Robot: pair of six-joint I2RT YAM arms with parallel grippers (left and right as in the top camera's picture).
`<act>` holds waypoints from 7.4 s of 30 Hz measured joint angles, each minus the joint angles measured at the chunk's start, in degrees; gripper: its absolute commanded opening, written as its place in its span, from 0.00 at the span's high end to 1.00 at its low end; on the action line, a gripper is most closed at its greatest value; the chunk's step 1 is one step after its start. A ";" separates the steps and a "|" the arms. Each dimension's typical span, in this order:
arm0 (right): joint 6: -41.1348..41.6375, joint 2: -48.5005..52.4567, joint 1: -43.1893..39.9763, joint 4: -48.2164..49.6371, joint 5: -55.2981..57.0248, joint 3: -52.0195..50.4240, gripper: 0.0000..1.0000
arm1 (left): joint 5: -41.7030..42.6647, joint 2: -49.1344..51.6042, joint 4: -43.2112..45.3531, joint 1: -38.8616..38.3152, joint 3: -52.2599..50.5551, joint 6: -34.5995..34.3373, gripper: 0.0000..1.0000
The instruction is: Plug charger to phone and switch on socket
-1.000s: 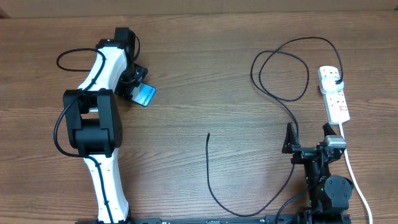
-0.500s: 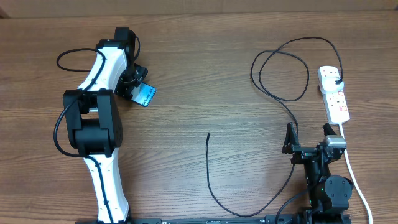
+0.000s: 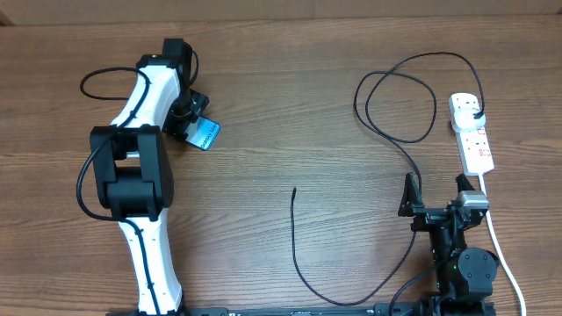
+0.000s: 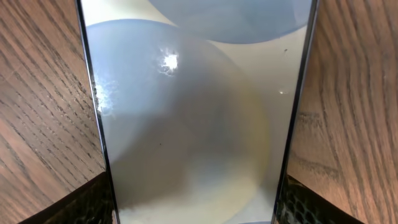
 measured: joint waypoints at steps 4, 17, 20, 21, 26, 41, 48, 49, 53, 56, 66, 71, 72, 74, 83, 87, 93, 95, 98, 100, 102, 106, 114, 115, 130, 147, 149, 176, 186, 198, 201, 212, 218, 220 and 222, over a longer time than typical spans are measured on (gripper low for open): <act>-0.02 -0.02 -0.02 0.02 -0.02 0.00 0.00 | 1.53 1.16 -2.19 0.61 2.29 0.68 0.96; 0.00 0.00 0.00 0.02 0.02 0.00 0.00 | 2.14 3.85 -7.85 0.72 8.02 2.56 0.96; -0.02 -0.02 0.00 0.02 0.00 0.00 0.00 | 2.16 4.22 -8.83 0.72 8.94 2.78 0.96; 0.00 -0.02 0.00 0.02 0.00 0.00 0.00 | 2.16 4.31 -9.16 0.72 9.22 2.80 0.96; 0.00 -0.02 0.00 0.00 0.00 0.00 0.00 | 2.36 4.79 -9.79 0.72 10.23 2.97 0.96; 0.00 -0.02 0.00 0.00 0.02 0.00 0.00 | 3.04 5.01 -11.61 0.72 15.37 4.48 0.95; 0.00 -0.02 0.00 0.04 0.02 0.00 0.00 | 3.06 5.01 -15.10 0.72 20.00 5.27 0.96; -0.02 -0.02 0.00 0.00 0.00 0.00 0.00 | 3.08 5.01 -15.78 0.72 20.72 5.42 0.96; -0.02 -0.02 0.00 0.02 0.00 0.00 0.00 | 3.45 5.01 -18.16 0.72 23.39 5.60 0.96; 0.00 -0.02 0.00 0.02 0.00 0.00 0.00 | 5.11 5.03 -18.53 0.72 25.27 5.88 0.96; 0.00 -0.02 0.00 0.02 0.00 0.00 0.00 | 16.28 5.01 -18.99 0.72 28.92 7.76 0.96; 0.00 -0.02 0.00 0.02 0.02 0.00 0.00 | 23.12 5.03 -18.99 0.68 28.92 8.61 0.96; -0.02 -0.02 0.00 0.02 0.00 0.00 0.00 | 24.57 5.03 -18.99 0.66 28.92 8.63 0.96; 0.00 0.00 0.00 0.02 0.00 0.00 0.00 | 27.76 5.03 -18.99 0.55 28.92 8.81 0.96; 0.00 -0.02 0.00 0.00 0.00 0.00 0.00 | 38.38 5.03 -22.05 -2.10 28.94 11.52 0.96; -0.02 -0.02 0.00 0.02 0.00 0.00 0.00 | 41.35 5.03 -24.87 -3.48 28.98 12.41 0.96; 0.02 0.00 0.00 0.04 0.00 0.00 0.00 | 45.22 5.03 -28.59 -4.59 29.03 13.31 0.96; 0.02 -0.02 0.00 0.00 0.00 0.00 0.00 | 46.49 5.03 -29.31 -4.59 29.03 13.40 0.96; 0.00 -0.02 0.00 0.02 0.00 0.00 0.00 | 49.07 5.03 -29.73 -4.59 29.03 14.27 0.96; -0.02 -0.02 0.00 0.00 0.00 0.00 0.00 | 50.99 5.03 -29.70 -4.59 29.03 15.08 0.96; -0.02 -0.02 0.00 0.02 -0.02 0.00 0.00 | 53.22 5.03 -29.73 -4.59 29.03 16.17 0.96; 0.00 -0.02 0.00 0.02 0.02 0.00 0.00 | 56.37 5.03 -30.95 -4.59 29.03 17.22 0.96; 0.02 -0.02 0.00 0.02 0.00 0.00 0.00 | 59.10 5.03 -34.88 -4.59 29.03 17.81 0.96; 0.00 -0.02 0.00 0.02 0.02 0.00 0.00 | 59.28 5.03 -35.26 -4.59 29.03 17.86 0.96; -0.02 -0.02 0.00 0.00 0.00 0.00 0.00 | 65.07 5.03 -35.71 -4.59 29.03 22.18 0.96; 0.00 -0.02 0.00 0.02 0.00 0.00 0.00 | 67.32 5.03 -36.15 -4.20 29.03 26.60 0.96; -0.02 -0.02 0.00 0.02 0.00 0.00 0.00 | 67.32 5.03 -36.15 -4.15 29.03 26.60 0.96; 0.00 -0.02 0.00 0.00 0.00 0.00 0.00 | 67.47 5.03 -36.15 -4.17 29.03 26.60 0.96; 0.00 0.00 0.00 0.02 0.02 0.00 0.00 | 67.47 5.03 -36.15 -4.17 29.03 26.60 0.96; -0.02 -0.02 0.00 0.00 0.00 0.00 0.00 | 72.02 5.03 -36.17 -4.22 29.03 26.95 0.96; 0.00 -0.02 0.00 -0.02 0.00 0.00 0.00 | 72.22 5.03 -36.17 -4.22 29.03 27.02 0.96; 0.02 -0.02 0.00 0.00 0.02 0.00 0.00 | 72.41 5.03 -36.17 -4.22 29.03 27.69 0.96; 0.00 -0.02 0.00 0.00 0.02 0.00 0.00 | 72.35 5.03 -36.17 -4.22 29.03 28.35 0.96; -0.02 -0.02 0.00 0.00 0.00 0.00 0.00 | 71.45 5.03 -36.17 -4.24 29.03 28.37 0.96; 0.00 -0.02 0.00 0.02 -0.02 0.00 0.00 | 69.33 5.03 -36.20 -4.33 29.03 28.50 0.96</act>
